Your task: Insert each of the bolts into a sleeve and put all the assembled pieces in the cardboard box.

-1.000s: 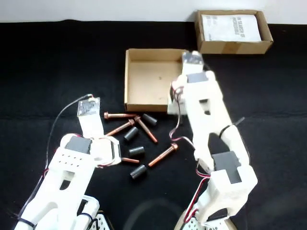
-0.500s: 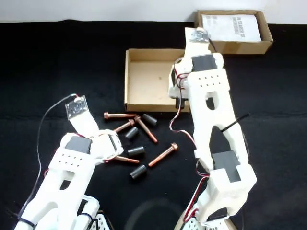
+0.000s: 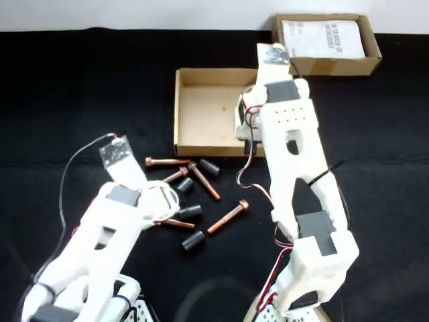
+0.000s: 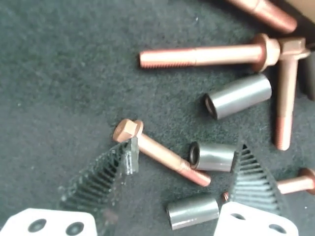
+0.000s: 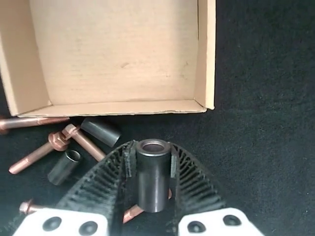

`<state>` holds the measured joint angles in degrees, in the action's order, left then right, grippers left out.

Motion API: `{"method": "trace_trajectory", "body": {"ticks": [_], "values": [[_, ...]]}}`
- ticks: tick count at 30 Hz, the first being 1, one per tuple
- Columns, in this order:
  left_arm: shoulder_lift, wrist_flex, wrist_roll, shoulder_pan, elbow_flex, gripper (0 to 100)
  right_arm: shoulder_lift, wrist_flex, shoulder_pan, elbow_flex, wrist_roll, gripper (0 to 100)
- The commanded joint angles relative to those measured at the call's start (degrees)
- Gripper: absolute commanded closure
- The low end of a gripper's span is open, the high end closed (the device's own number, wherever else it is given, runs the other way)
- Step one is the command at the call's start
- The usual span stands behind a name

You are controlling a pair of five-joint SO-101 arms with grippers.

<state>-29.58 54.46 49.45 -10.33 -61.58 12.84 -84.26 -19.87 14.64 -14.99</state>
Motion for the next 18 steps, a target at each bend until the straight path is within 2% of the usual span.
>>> {"method": "trace_trajectory", "body": {"ticks": [1, 6, 10, 18], "values": [[6.7, 3.1, 0.5, -0.6, 4.9, 69, -0.5, 1.5, 0.3, -1.4, 0.1, 99.1], [13.4, 11.0, 0.6, -0.4, 12.9, 69, -0.5, 3.7, 0.3, -3.9, 0.1, 99.1], [13.5, 18.1, 0.4, -0.2, 19.8, 69, -0.4, 5.9, 0.5, -6.2, 0.1, 99.1], [13.6, 34.9, 0.2, -0.4, 42.3, 69, -0.4, 7.1, 0.5, -7.0, 0.1, 99.1]]}}
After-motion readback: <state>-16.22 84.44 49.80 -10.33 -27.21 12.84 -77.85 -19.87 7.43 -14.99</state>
